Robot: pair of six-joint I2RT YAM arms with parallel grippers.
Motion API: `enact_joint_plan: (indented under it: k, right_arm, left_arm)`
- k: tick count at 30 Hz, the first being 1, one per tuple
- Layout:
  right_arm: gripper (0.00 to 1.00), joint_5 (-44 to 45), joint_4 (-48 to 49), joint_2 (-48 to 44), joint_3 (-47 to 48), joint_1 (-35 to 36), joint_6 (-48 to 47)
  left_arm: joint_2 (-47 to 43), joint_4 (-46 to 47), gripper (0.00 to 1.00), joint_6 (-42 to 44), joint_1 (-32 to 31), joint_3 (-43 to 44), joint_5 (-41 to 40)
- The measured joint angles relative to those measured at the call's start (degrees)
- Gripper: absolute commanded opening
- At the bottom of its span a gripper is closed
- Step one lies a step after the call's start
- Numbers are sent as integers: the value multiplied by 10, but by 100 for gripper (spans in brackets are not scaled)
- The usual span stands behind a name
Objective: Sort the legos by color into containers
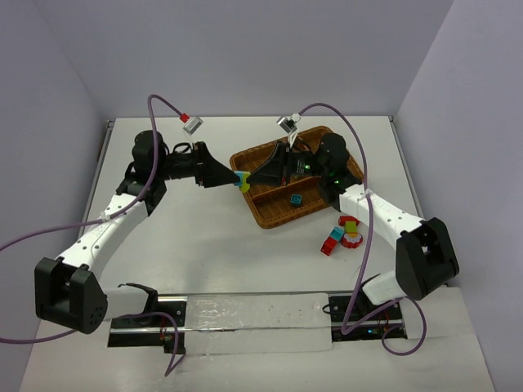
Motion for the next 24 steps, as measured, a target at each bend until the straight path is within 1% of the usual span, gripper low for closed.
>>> enact_joint_plan:
  k: [1, 2, 4, 6, 8, 11, 12, 13, 14, 15, 24]
  right_arm:
    - [0, 0, -1, 0, 0, 0, 0]
    - [0, 1, -3, 0, 0, 0, 0]
    - [0, 0, -4, 0, 0, -1, 0]
    - [0, 1, -4, 0, 0, -1, 0]
    - [0, 0, -4, 0, 0, -1, 0]
    - [0, 0, -6, 0, 0, -1, 1]
    - [0, 0, -5, 0, 0, -1, 1]
    - [0, 0, -5, 0, 0, -1, 1]
    - [0, 0, -5, -1, 0, -1, 1]
    - [0, 0, -5, -1, 0, -1, 1]
    - [0, 13, -36, -12, -4, -9, -19]
  left_arm:
    - [-3, 1, 70, 0, 1, -1, 0]
    - [-6, 6, 66, -3, 1, -2, 1]
    - [-9, 22, 53, -13, 1, -9, 4]
    - [-9, 37, 45, -25, 1, -19, 8]
    - [-9, 48, 41, -33, 1, -28, 11]
    - [-9, 56, 38, -42, 1, -33, 13]
    - [-9, 58, 34, -43, 1, -33, 14]
    - [-9, 59, 26, -44, 1, -33, 14]
    - [-9, 60, 12, -44, 1, -33, 14]
    - [-9, 60, 1, -45, 1, -33, 14]
    - [-8, 58, 0, -46, 2, -36, -2]
